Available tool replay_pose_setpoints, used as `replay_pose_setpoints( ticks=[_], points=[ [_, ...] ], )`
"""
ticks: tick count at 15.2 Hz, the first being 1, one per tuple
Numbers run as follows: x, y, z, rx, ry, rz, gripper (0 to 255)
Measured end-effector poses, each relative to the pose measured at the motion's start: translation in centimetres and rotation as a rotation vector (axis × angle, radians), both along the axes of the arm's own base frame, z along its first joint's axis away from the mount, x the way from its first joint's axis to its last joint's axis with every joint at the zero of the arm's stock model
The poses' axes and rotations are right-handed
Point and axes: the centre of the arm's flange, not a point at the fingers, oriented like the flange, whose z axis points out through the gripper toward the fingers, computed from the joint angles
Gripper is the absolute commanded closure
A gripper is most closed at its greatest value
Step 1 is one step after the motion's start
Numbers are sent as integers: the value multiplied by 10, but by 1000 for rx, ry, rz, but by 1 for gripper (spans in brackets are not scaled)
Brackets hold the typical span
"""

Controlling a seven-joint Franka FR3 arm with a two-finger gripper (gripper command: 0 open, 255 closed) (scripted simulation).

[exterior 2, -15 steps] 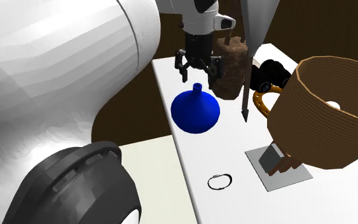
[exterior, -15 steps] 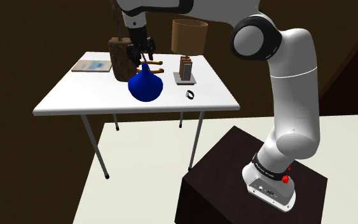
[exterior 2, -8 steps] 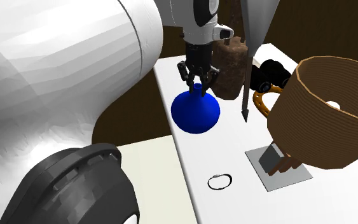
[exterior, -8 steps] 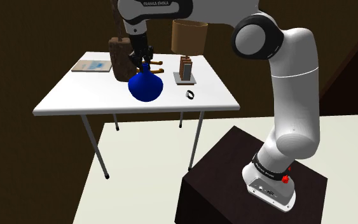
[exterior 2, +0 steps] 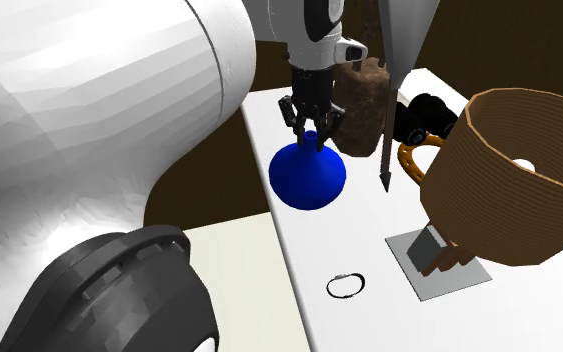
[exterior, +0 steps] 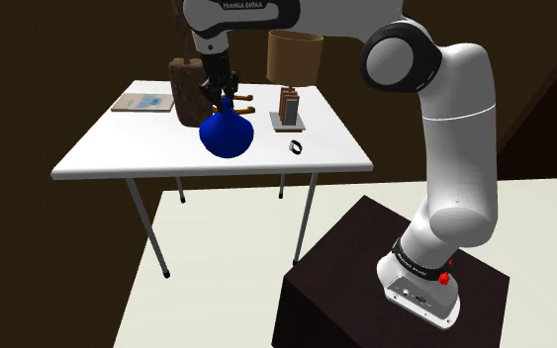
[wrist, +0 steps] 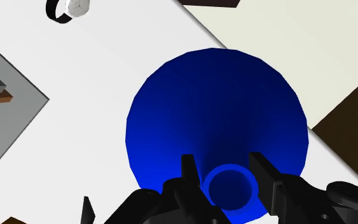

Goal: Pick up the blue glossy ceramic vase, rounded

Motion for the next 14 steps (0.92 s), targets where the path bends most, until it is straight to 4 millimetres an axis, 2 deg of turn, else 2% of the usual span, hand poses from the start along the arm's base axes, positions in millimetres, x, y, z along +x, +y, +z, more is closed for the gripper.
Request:
replay_pose_setpoints(
  ticks=[5, 14],
  points=[
    [0, 0, 19, -1, 2, 0, 255],
    [0, 0, 67, -1, 1, 0, 255]
  ],
)
